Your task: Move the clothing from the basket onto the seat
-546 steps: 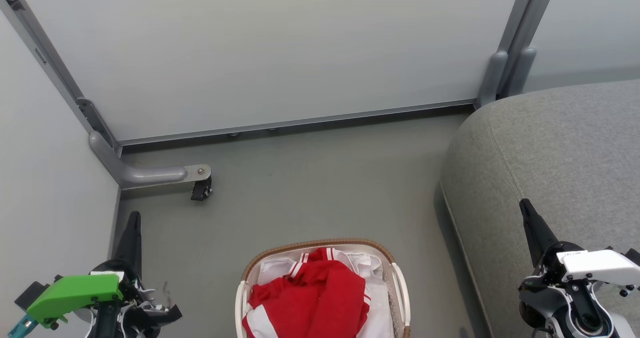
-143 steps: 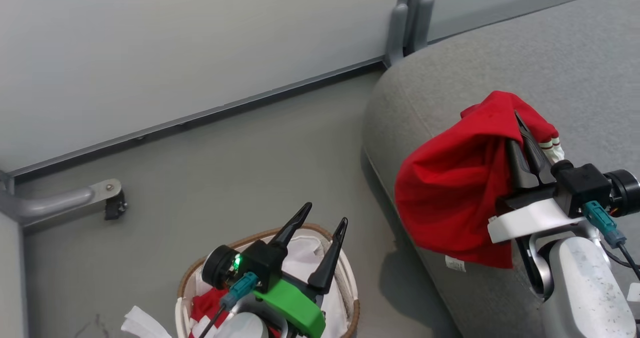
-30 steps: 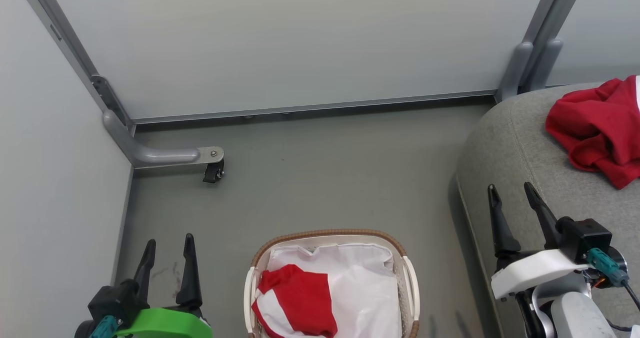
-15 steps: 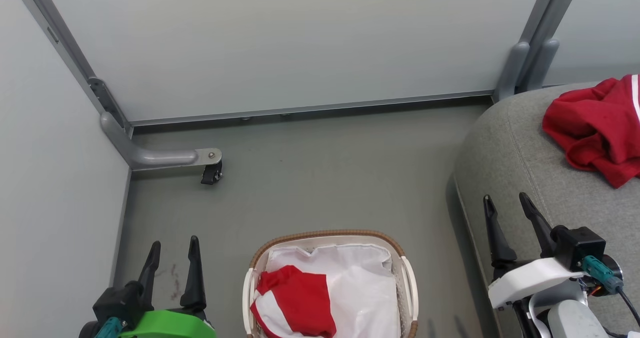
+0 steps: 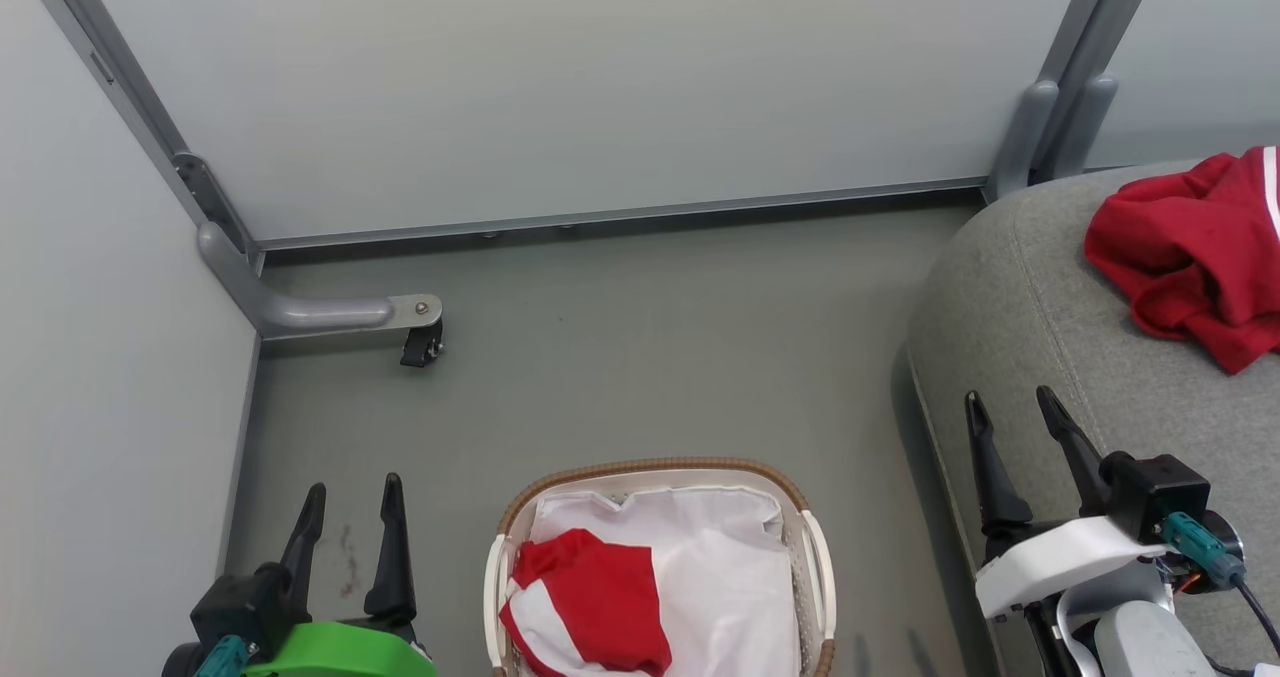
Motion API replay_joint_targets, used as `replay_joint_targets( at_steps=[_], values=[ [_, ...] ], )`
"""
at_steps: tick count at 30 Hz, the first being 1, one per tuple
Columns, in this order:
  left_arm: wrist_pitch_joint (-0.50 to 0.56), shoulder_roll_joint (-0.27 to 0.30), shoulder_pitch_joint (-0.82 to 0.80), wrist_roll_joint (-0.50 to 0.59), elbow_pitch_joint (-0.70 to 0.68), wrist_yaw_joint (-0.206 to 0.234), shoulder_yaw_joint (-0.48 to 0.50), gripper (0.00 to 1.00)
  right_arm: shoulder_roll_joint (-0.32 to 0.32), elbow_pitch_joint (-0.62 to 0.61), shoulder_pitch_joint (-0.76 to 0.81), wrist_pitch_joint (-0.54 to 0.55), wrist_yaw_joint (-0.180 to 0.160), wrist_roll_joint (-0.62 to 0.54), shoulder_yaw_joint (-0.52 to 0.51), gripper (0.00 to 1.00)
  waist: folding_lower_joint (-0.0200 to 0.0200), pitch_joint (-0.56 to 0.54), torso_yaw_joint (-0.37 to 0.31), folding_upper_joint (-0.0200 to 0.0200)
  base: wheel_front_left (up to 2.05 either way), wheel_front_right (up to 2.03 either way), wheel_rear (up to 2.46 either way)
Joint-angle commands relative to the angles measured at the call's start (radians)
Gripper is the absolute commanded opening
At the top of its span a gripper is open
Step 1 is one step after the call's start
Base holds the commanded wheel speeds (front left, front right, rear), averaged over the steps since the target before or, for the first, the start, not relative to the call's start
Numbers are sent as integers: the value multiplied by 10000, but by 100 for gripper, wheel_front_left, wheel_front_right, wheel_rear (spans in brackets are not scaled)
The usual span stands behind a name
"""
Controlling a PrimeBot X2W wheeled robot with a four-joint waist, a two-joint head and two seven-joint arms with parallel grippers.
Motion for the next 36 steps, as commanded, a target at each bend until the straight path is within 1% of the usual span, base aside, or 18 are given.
replay_joint_targets(
  at_steps=[1,7,13,18,20,23,27,31,36],
  values=[
    [-9,9,-1,41,4,6,-31,100,-35,-8,23,-49,-14,18,-19,100,0,55,-11,0,0,0,0],
    [-9,9,-324,290,127,-9,-153,100,-37,-109,-230,-49,-14,-104,-2,100,0,407,-89,0,0,0,0],
    [-9,11,-1173,556,652,-34,-771,100,-35,-283,-592,-49,-14,-318,-71,100,0,1144,-236,0,0,0,0],
    [-9,20,-2480,819,1807,-32,-1828,100,-33,-488,-1030,-49,-14,-510,-70,100,0,2076,-521,0,0,0,0],
    [-7,125,-3012,808,2428,-34,-2401,100,-35,-564,-1243,-49,-14,-514,0,100,0,2515,-705,0,0,0,0],
    [-10,371,-3937,721,3421,-24,-3204,100,-32,-620,-1563,-49,-14,-438,131,100,0,3245,-1042,0,0,0,0],
    [-9,523,-4902,531,4795,-23,-4268,100,-32,-680,-1938,-49,-14,-325,296,100,0,4051,-1475,0,0,0,0],
    [-10,658,-5783,258,5902,-22,-5065,100,-32,-783,-2233,-49,-14,-127,458,100,0,4781,-1927,0,0,0,0],
    [-9,794,-6543,40,6955,-23,-5944,100,-26,-898,-2594,-49,-14,82,636,100,0,5609,-2435,0,0,0,0]
  ],
)
